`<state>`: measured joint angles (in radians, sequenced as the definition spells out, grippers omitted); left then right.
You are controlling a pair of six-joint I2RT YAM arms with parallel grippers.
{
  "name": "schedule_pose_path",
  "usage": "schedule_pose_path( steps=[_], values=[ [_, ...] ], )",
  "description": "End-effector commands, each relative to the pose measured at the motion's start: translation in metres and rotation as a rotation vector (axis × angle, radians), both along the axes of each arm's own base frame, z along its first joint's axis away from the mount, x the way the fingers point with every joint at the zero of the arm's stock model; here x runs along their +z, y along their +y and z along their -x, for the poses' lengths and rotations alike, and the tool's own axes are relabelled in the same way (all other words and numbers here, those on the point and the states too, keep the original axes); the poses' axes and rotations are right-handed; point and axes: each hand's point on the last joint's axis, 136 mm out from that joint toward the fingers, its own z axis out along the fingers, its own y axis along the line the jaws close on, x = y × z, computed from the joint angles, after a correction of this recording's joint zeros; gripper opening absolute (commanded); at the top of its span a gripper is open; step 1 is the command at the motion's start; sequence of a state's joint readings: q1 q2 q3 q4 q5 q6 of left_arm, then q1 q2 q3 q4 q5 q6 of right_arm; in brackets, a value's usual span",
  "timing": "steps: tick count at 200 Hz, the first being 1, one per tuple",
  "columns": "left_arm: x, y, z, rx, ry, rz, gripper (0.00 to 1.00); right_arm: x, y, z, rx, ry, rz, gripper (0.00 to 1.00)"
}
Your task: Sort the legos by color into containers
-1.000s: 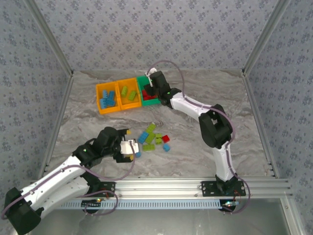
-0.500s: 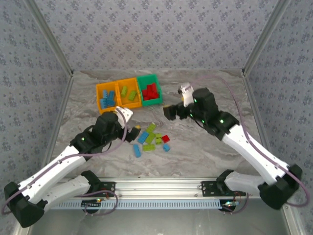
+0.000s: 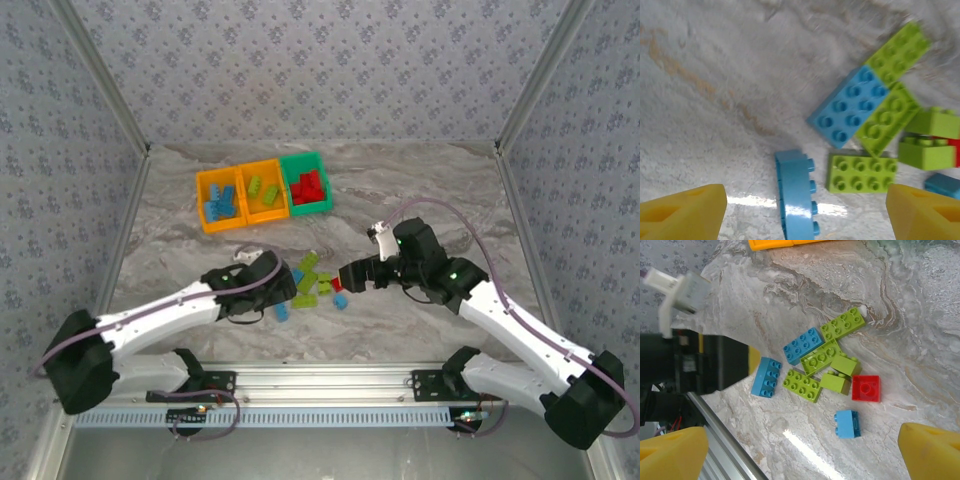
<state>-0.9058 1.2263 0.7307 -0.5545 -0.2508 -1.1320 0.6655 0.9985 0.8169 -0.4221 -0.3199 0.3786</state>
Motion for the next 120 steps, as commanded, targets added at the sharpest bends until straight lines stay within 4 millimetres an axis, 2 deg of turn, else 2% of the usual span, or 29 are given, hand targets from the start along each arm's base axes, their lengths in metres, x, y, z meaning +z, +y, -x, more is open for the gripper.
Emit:
schedule_pose_path(
  steps=[1,47,104,120],
  values=[
    [-0.011,-0.002,0.005,0.097,0.080,-0.015,0.81,0.000,0.002,0.000,-0.008,0.017,-0.020,1.00],
    [-0.041,-0.007,0.008,0.066,0.120,-0.039,0.66,-0.009,-0.005,-0.002,-0.038,0.027,0.015,1.00],
    [-0.060,-0.006,0.013,0.035,0.163,-0.081,0.48,-0.014,-0.005,0.002,-0.050,0.054,0.002,1.00],
    [-0.061,-0.006,0.014,0.031,0.170,-0.086,0.39,-0.015,-0.006,0.001,-0.055,0.054,0.007,1.00]
  ],
)
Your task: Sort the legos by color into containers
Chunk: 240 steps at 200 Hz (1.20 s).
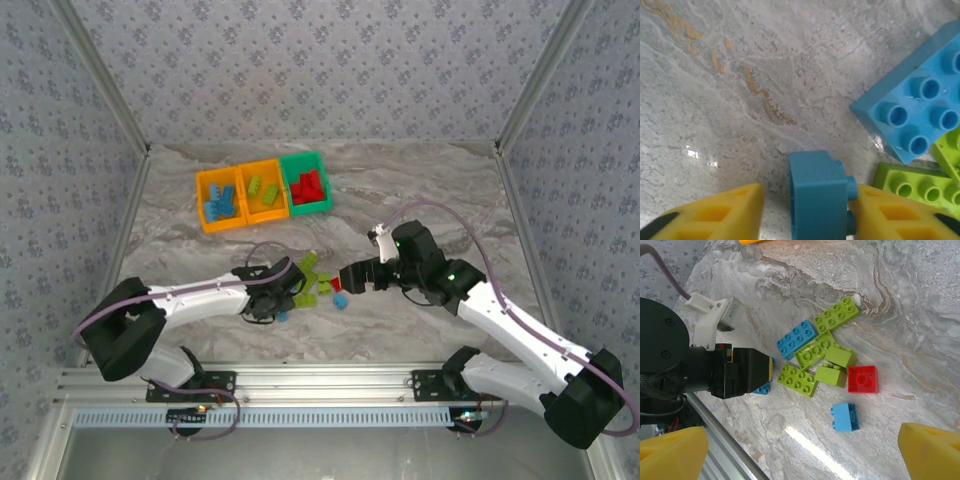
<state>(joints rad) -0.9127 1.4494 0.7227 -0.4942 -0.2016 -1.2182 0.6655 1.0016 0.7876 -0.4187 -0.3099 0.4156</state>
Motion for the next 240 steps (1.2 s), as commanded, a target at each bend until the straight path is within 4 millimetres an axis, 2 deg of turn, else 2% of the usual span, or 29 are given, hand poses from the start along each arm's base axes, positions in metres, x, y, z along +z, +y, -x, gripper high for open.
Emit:
schedule_pose_path(
  steps=[1,20,46,65,83,97,109,136,179,197,219,240],
  values=[
    [-0.004,-0.001,0.005,-0.025,0.019,-0.010,0.38,-0.002,-0.003,-0.001,-0.025,0.009,-0.002,1.00],
    [0.008,0.004,0.000,-0.026,-0.020,-0.026,0.25,0.001,0.000,0.002,-0.010,0.016,-0.020,1.00],
    [0.055,0.025,-0.024,-0.008,-0.200,-0.089,0.20,0.008,0.015,0.013,0.084,0.023,-0.076,1.00],
    [0.099,0.051,-0.054,0.037,-0.348,-0.123,0.20,0.012,0.023,0.015,0.117,0.014,-0.079,1.00],
    [0.139,0.074,-0.090,0.067,-0.470,-0.125,0.20,0.011,0.023,0.012,0.106,0.006,-0.058,1.00],
    [0.160,0.097,-0.121,0.092,-0.528,-0.163,0.20,0.010,0.022,0.011,0.099,0.004,-0.053,1.00],
    [0.170,0.119,-0.145,0.126,-0.533,-0.204,0.19,0.010,0.022,0.012,0.098,0.007,-0.055,1.00],
    [0.163,0.146,-0.195,0.169,-0.448,-0.175,0.20,0.009,0.016,0.016,0.086,0.009,-0.040,1.00],
    [0.141,0.160,-0.273,0.156,-0.372,-0.168,0.25,0.014,0.005,0.023,0.058,0.004,-0.033,1.00],
    [0.131,0.157,-0.302,0.146,-0.348,-0.132,0.34,0.020,0.003,0.027,0.057,0.006,-0.031,1.00],
    [0.130,0.155,-0.323,0.137,-0.345,-0.133,0.49,0.023,-0.003,0.030,0.042,0.004,-0.029,1.00],
    [0.136,0.155,-0.326,0.127,-0.345,-0.139,0.51,0.021,-0.011,0.031,0.005,0.007,-0.013,1.00]
  ],
)
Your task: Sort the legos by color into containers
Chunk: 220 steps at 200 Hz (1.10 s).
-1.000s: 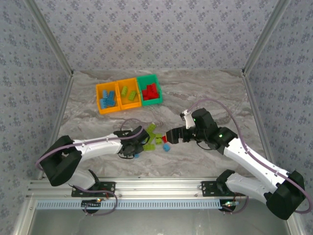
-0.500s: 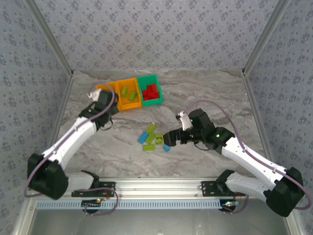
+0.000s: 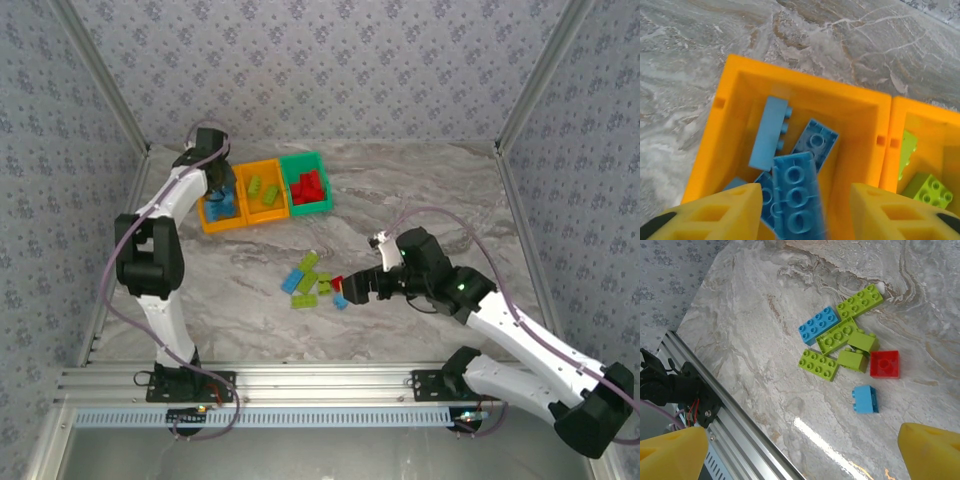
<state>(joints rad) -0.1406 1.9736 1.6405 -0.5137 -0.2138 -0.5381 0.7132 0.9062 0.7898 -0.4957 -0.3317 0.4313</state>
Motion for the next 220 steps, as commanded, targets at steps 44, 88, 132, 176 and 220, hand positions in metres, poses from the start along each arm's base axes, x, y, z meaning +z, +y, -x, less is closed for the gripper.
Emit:
schedule_pose_path(
  steps=[44,88,132,176,220],
  values=[
    [0.060,-0.021,0.052,-0.060,-0.058,0.155,0.49,-0.015,-0.026,-0.020,-0.251,0.020,0.044,1.00],
    [0.113,-0.066,0.142,-0.319,-0.203,0.115,0.49,-0.046,-0.013,-0.032,-0.251,0.094,0.183,0.98],
    [0.122,-0.135,0.245,-0.922,-0.281,0.005,0.55,-0.074,0.010,-0.052,-0.262,0.118,0.362,0.92],
    [0.082,-0.149,0.294,-1.178,-0.298,-0.011,0.66,-0.103,0.039,-0.070,-0.265,0.159,0.485,0.85],
    [0.079,-0.146,0.308,-1.277,-0.343,-0.082,0.82,-0.139,0.063,-0.081,-0.254,0.211,0.543,0.66]
  ],
)
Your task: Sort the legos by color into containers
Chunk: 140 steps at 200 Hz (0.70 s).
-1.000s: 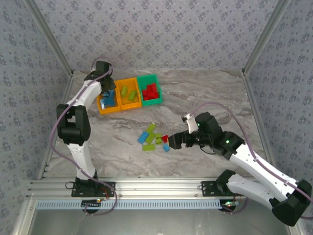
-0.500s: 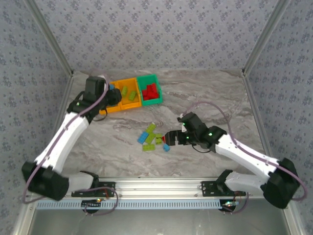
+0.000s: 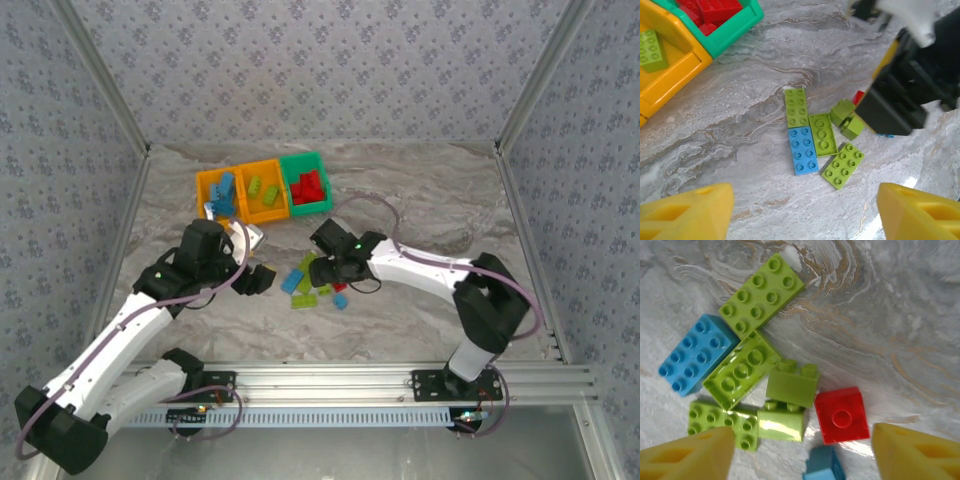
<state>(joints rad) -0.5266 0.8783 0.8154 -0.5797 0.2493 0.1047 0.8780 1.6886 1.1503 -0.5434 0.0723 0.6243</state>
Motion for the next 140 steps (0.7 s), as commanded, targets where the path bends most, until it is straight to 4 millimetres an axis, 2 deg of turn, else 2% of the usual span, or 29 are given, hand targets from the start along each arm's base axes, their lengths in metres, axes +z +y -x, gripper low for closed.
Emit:
schedule_pose_path(
  steps=[1,34,46,101,106,122,130,140],
  values=[
    [0.017,-0.006,0.010,-0.115,-0.112,0.009,0.82,-0.012,0.005,-0.006,-0.017,0.019,0.045,0.66],
    [0.019,-0.010,0.022,-0.161,-0.144,0.060,0.92,-0.032,0.009,-0.012,-0.020,0.037,0.091,0.59],
    [0.017,-0.008,0.023,-0.163,-0.151,0.052,0.93,-0.036,0.012,-0.012,-0.015,0.047,0.088,0.53],
    [0.012,-0.008,0.020,-0.160,-0.133,0.035,0.95,-0.048,0.020,-0.014,0.032,0.066,0.101,0.46],
    [0.011,-0.008,0.020,-0.162,-0.130,0.032,0.95,-0.048,0.021,-0.015,0.035,0.064,0.097,0.40],
    [0.011,-0.008,0.021,-0.166,-0.132,0.033,0.95,-0.041,0.021,-0.016,0.033,0.047,0.094,0.33],
    [0.012,-0.008,0.021,-0.169,-0.137,0.035,0.95,-0.032,0.020,-0.018,0.029,0.020,0.090,0.28],
    [0.014,-0.008,0.022,-0.171,-0.146,0.037,0.95,-0.017,0.019,-0.020,0.023,-0.021,0.070,0.26]
  ],
)
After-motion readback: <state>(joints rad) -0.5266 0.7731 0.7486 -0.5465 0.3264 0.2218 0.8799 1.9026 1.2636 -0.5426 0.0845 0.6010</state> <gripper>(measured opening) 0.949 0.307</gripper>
